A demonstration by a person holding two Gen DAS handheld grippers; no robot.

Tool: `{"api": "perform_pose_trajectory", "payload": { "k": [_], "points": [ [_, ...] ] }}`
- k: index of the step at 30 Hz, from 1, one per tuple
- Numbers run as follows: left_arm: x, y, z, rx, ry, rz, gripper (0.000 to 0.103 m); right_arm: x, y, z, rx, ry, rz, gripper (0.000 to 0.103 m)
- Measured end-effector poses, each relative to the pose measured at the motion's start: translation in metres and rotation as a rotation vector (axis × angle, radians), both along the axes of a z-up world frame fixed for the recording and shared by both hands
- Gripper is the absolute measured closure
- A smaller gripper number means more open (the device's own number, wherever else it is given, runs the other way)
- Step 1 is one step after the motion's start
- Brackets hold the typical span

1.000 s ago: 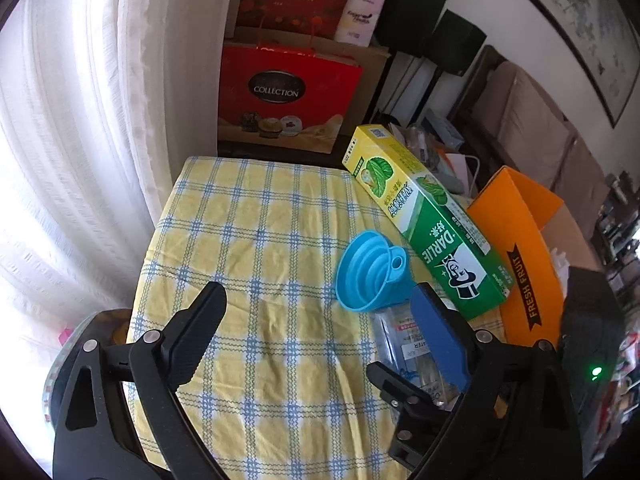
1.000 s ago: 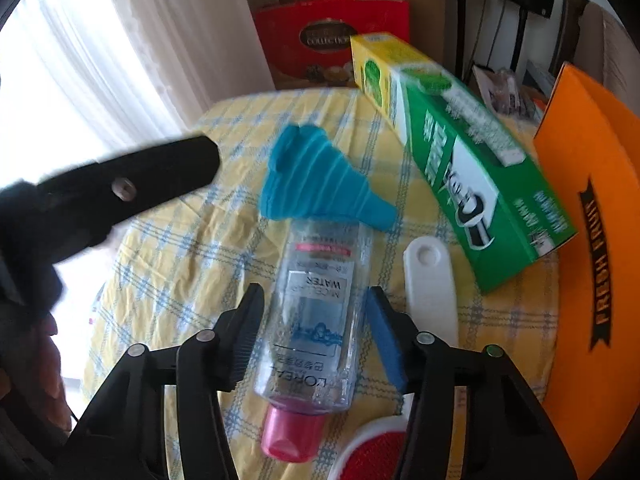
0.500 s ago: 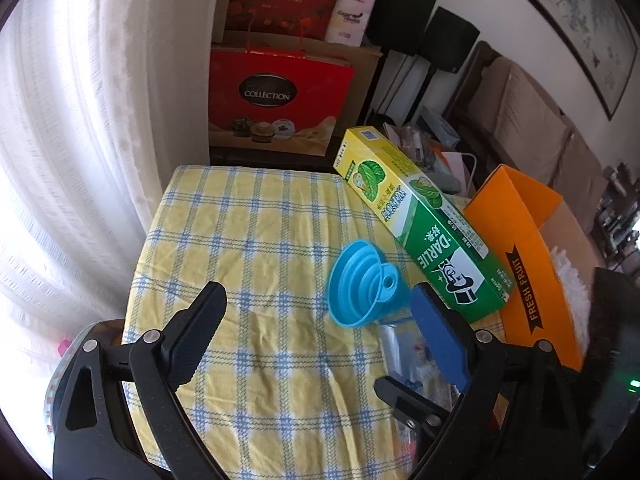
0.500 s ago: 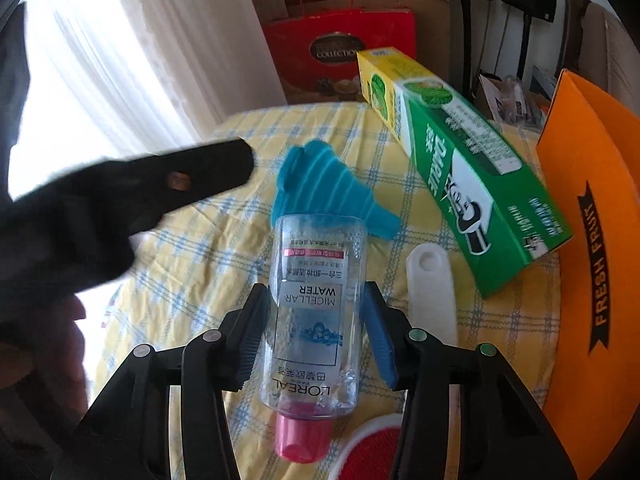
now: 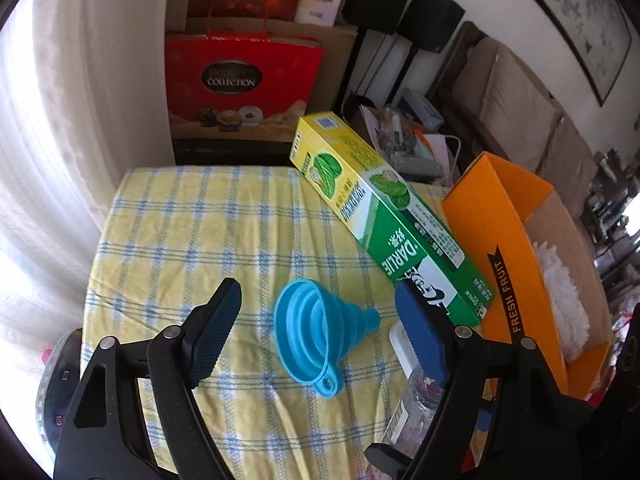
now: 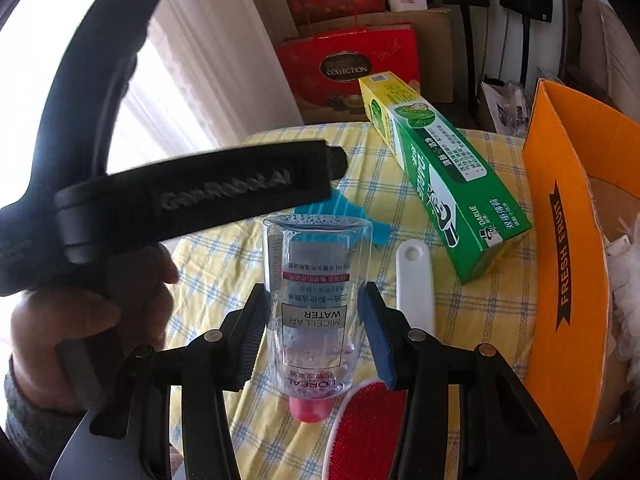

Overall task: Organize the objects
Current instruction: 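Grasp the blue silicone funnel with the left tool while the right tool holds the bottle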

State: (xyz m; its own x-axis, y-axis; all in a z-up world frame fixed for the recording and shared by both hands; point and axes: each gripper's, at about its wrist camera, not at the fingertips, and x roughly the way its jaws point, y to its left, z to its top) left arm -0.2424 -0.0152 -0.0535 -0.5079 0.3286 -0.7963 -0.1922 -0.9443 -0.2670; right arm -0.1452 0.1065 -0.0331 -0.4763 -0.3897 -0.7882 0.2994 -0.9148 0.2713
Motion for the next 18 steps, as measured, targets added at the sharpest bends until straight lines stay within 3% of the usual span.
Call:
{"api": "perform_pose_trajectory", "payload": {
  "k": [4,6,12,18],
  "points": [
    [0.001,0.006,-0.007,-0.002,-0.018,-0.015,0.042,-0.001,0.003,0.0,-0.017,-0.017,-0.003,0.055],
    [0.0,0.007,-0.009,0.005,-0.03,-0.021,0.061,-0.001,0.004,0.0,-0.025,-0.02,0.001,0.055],
    [-0.001,0.002,-0.01,0.028,-0.035,-0.001,0.086,0.001,0.008,0.004,-0.041,-0.022,0.008,0.056],
    [-0.002,-0.003,-0.009,0.044,-0.036,0.026,0.089,0.006,0.01,0.01,-0.059,-0.016,0.01,0.056]
  ]
}}
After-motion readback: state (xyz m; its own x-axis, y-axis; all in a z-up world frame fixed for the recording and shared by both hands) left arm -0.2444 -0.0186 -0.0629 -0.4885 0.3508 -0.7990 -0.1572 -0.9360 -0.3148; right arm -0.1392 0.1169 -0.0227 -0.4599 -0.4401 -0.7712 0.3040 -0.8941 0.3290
